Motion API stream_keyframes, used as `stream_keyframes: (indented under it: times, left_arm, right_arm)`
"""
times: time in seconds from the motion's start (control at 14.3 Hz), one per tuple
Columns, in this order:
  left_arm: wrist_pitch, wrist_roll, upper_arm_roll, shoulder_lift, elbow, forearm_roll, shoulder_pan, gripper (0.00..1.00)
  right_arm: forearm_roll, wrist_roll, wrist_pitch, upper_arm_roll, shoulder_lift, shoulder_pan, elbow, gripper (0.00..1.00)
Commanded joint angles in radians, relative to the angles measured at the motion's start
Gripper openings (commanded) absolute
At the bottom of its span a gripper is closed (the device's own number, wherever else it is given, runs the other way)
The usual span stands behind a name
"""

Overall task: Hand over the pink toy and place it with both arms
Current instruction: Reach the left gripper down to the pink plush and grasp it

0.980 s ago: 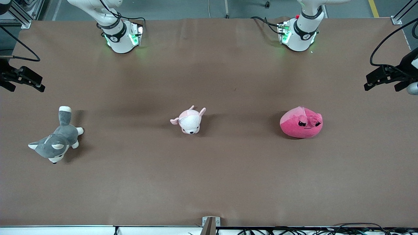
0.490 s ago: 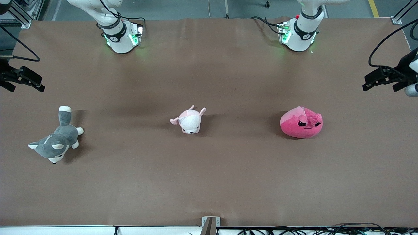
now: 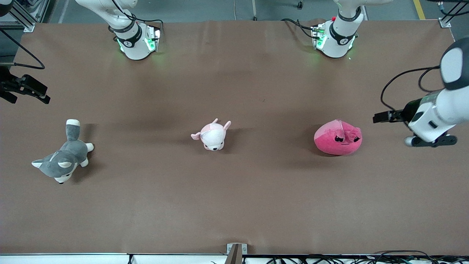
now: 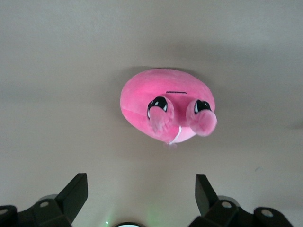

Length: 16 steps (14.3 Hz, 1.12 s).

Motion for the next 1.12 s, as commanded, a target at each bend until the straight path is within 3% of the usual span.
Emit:
stream_keyframes:
  times: [0.0, 0.49, 0.63, 0.7, 1.05]
  left_arm:
    - [0.081, -0.029, -0.001, 0.028, -0.053, -0.011, -0.012, 1.00]
    - [0.316, -0.029, -0.011, 0.046, -0.236, -0.014, -0.013, 1.00]
    - [0.362, -0.049, -0.013, 0.051, -0.265, -0.019, -0.016, 0.95]
    - [0.374, -0.067, -0.013, 0.055, -0.274, -0.019, -0.022, 0.86]
    - [0.381, -0.096, -0.015, 0.065, -0.268, -0.022, -0.036, 0.12]
  right_arm:
    - [0.007, -0.003, 0.011, 0.010, -0.021, -0.016, -0.016, 1.00]
    - [0.012, -0.003, 0.008, 0.010, -0.021, -0.015, -0.007, 1.00]
    - [0.018, -0.003, 0.011, 0.012, -0.019, -0.015, -0.004, 1.00]
    - [0.020, -0.003, 0.011, 0.012, -0.018, -0.010, 0.013, 1.00]
    - [0.027, -0.003, 0.007, 0.018, 0.030, 0.011, 0.038, 1.00]
